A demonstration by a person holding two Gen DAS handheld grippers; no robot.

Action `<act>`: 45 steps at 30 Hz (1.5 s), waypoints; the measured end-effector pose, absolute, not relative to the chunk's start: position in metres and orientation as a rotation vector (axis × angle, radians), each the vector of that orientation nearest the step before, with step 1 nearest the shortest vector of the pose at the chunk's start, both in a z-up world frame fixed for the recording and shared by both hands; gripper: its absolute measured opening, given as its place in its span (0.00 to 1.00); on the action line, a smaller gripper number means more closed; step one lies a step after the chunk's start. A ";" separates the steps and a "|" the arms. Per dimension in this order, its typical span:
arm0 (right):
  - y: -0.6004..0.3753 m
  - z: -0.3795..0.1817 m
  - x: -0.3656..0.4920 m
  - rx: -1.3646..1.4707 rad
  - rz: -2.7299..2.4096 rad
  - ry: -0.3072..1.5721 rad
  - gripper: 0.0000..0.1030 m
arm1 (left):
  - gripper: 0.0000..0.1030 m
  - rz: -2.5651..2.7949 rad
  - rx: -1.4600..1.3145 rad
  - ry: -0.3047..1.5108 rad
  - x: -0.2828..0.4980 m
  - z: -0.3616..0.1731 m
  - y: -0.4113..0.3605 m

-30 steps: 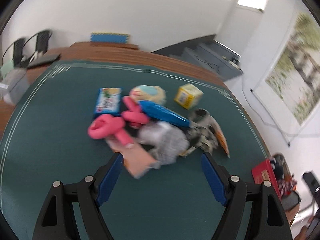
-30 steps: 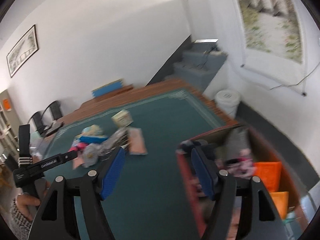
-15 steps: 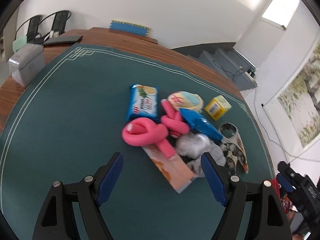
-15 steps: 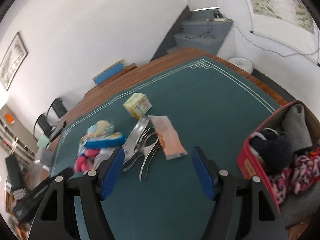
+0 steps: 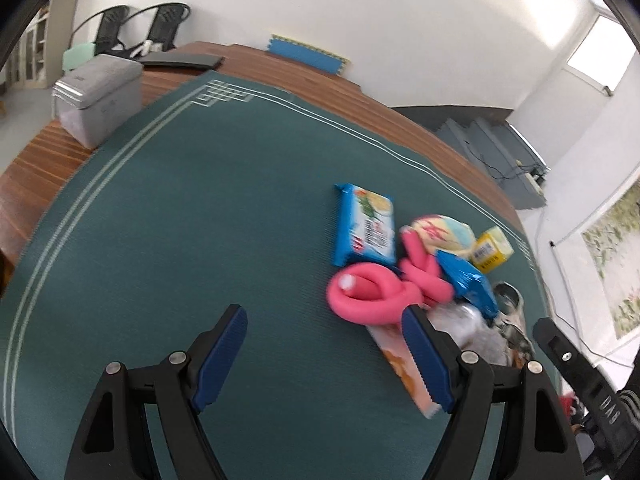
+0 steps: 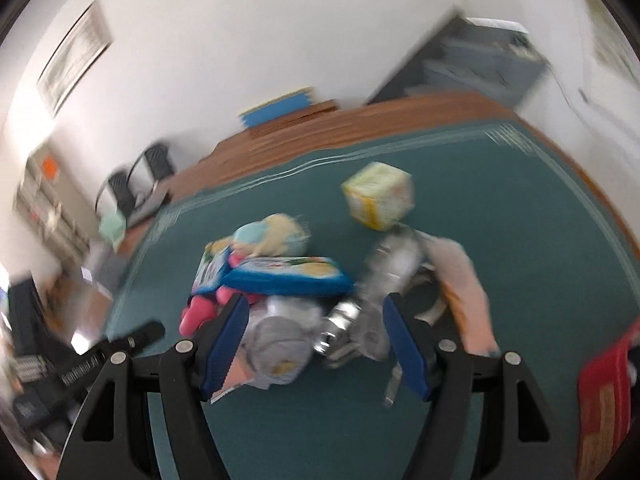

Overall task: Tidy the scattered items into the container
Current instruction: 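Grasp the blue cracker packet with the right gripper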

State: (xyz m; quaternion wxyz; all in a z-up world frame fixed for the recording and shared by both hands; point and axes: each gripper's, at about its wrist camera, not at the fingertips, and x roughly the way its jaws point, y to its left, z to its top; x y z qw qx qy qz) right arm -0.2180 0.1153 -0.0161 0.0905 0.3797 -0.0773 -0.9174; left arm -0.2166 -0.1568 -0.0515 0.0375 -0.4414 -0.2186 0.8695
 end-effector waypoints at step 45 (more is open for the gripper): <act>0.075 -0.079 -0.318 1.352 -2.537 0.321 0.75 | 0.79 2.696 -1.389 -0.584 -0.225 -0.062 -0.148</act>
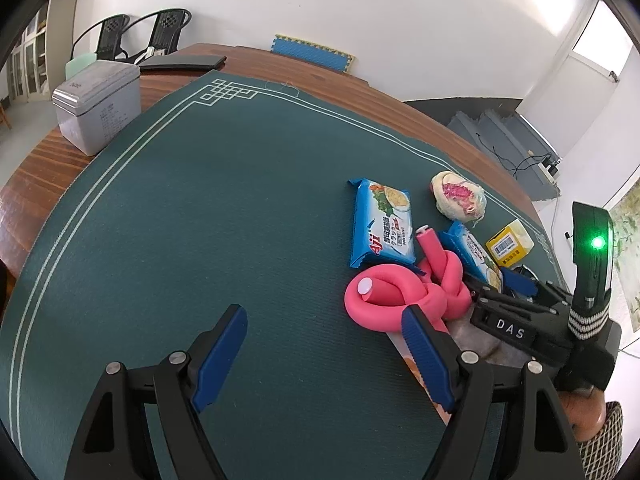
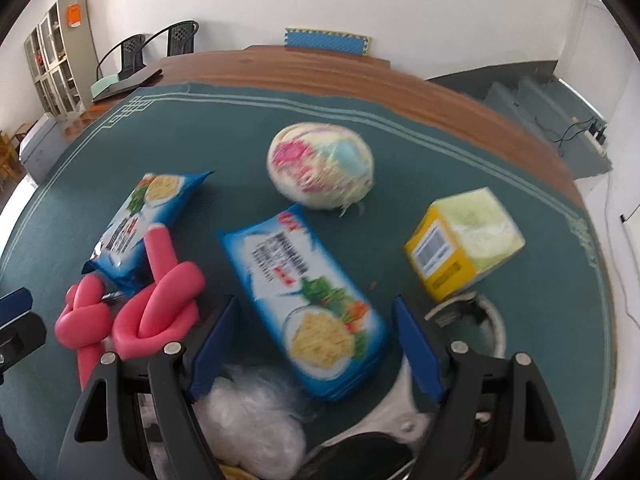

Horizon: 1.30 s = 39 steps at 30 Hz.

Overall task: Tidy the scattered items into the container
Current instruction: 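Grasp the blue cracker packet with the right gripper, then lift the cracker packet with the right gripper while left gripper grasps another cracker packet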

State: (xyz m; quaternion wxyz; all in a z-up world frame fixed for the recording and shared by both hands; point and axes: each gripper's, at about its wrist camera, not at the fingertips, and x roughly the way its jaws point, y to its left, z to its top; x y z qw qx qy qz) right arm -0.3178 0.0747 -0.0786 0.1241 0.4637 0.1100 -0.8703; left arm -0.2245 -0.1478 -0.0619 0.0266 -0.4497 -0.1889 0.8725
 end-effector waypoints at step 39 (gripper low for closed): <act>0.194 0.004 -0.132 1.011 -2.852 -0.223 0.58 | 0.79 2.710 -1.514 -0.254 -0.340 -0.067 -0.087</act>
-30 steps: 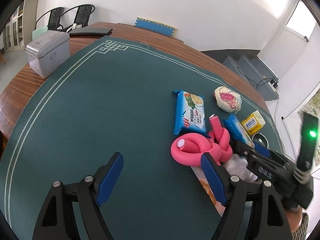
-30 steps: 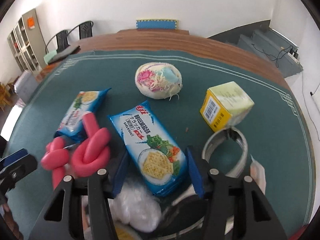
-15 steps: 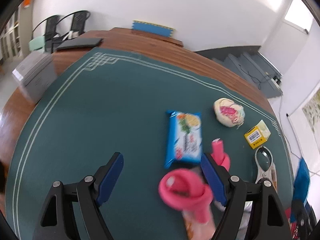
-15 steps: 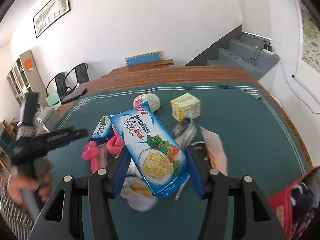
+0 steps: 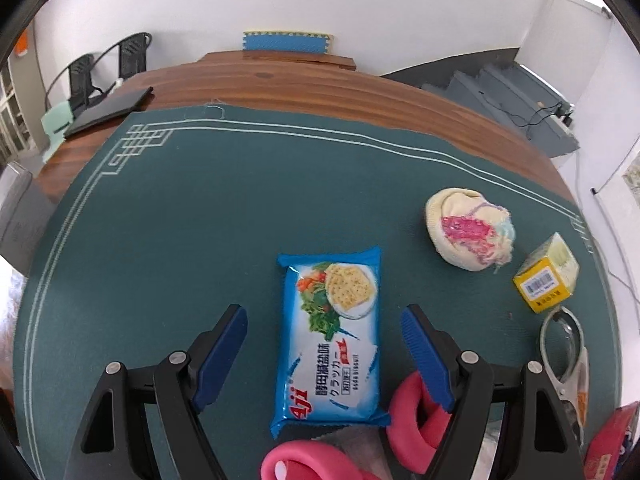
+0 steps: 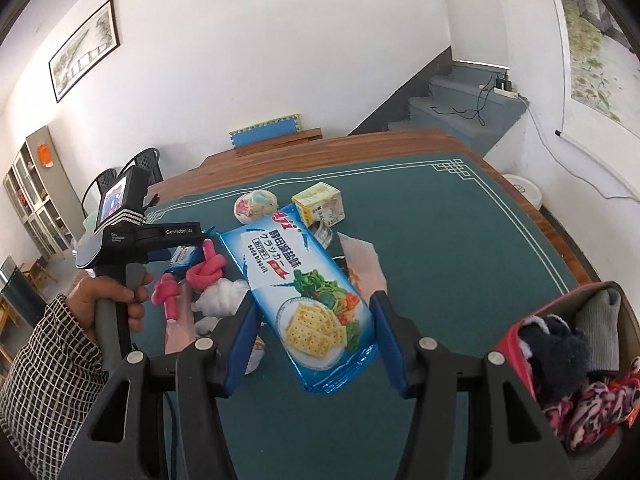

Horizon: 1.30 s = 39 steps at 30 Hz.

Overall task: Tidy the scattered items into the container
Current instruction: 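Lift the cracker packet with the right gripper while left gripper grasps another cracker packet, then carry both cracker packets to the box and release them inside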

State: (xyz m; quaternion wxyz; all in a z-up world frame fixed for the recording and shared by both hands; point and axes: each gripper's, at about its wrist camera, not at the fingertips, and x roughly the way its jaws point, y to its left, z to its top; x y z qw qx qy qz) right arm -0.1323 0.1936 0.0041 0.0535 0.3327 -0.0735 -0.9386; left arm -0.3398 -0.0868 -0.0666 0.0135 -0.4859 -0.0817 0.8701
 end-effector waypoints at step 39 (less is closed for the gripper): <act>0.289 0.035 -0.021 0.778 -3.083 -0.464 0.58 | 0.41 2.755 -1.044 -0.086 -0.189 0.027 -0.005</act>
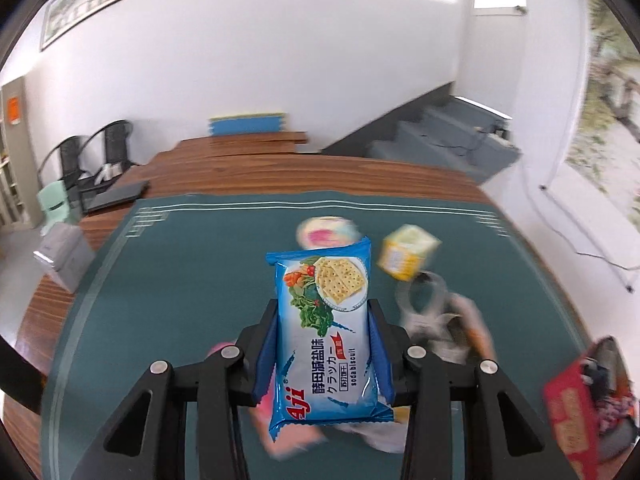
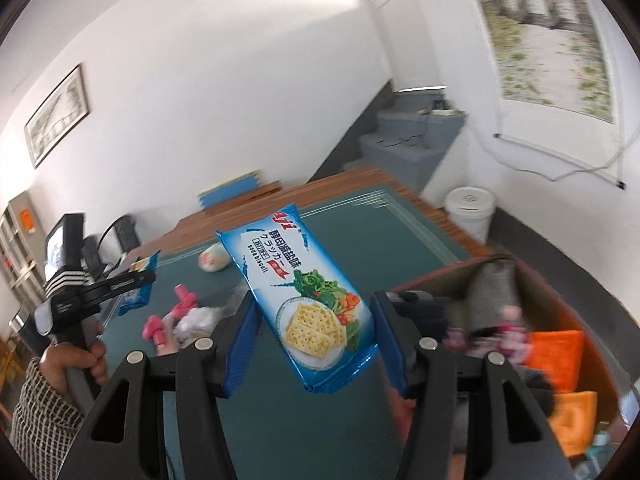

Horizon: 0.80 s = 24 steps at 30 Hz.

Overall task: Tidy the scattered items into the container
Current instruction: 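Carry both cracker packets to the box and release them inside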

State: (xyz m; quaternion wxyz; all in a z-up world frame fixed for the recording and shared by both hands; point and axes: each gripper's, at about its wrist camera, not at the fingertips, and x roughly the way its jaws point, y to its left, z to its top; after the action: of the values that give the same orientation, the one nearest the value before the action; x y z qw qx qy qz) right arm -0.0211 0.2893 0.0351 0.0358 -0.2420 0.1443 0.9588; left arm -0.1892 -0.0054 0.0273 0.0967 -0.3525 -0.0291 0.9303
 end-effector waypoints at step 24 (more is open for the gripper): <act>0.415 0.016 0.071 -0.663 2.731 0.625 0.57 | 0.51 2.091 -1.094 0.037 -0.091 0.004 0.263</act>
State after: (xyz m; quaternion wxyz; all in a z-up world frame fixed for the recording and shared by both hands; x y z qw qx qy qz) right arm 0.0713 0.4148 0.0156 0.1307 -0.2284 0.2152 0.9405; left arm -0.0907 0.2625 0.0036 0.3810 -0.4286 0.0143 0.8191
